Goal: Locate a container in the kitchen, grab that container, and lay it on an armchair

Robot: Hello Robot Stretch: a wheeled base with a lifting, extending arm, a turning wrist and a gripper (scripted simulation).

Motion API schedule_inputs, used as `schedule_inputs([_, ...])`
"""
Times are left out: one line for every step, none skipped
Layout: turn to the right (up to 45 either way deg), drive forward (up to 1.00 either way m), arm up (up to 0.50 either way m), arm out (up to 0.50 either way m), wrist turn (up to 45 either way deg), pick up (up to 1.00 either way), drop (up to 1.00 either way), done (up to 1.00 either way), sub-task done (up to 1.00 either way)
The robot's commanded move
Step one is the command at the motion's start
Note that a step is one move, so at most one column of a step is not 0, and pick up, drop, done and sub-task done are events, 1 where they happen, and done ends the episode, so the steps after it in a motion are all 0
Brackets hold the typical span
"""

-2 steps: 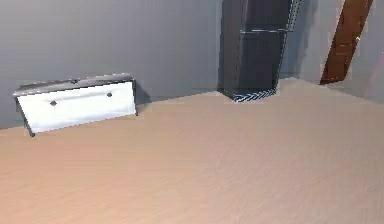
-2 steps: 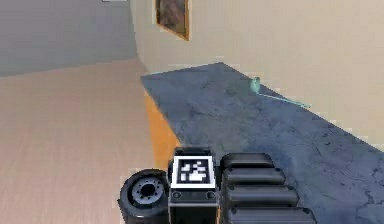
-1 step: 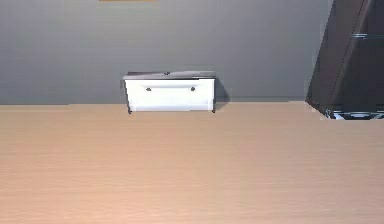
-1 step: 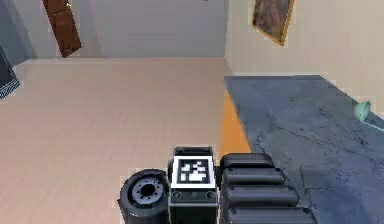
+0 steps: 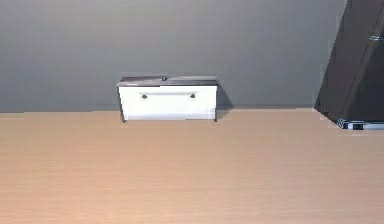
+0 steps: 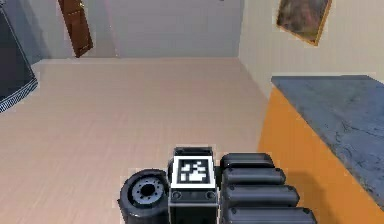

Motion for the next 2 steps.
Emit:
schedule_inputs([45.0, 0.00, 0.00, 0.00, 0.0, 0.00, 0.00, 0.00, 0.00])
schedule_inputs([15.0, 0.00, 0.00, 0.00, 0.0, 0.00, 0.00, 0.00, 0.00])
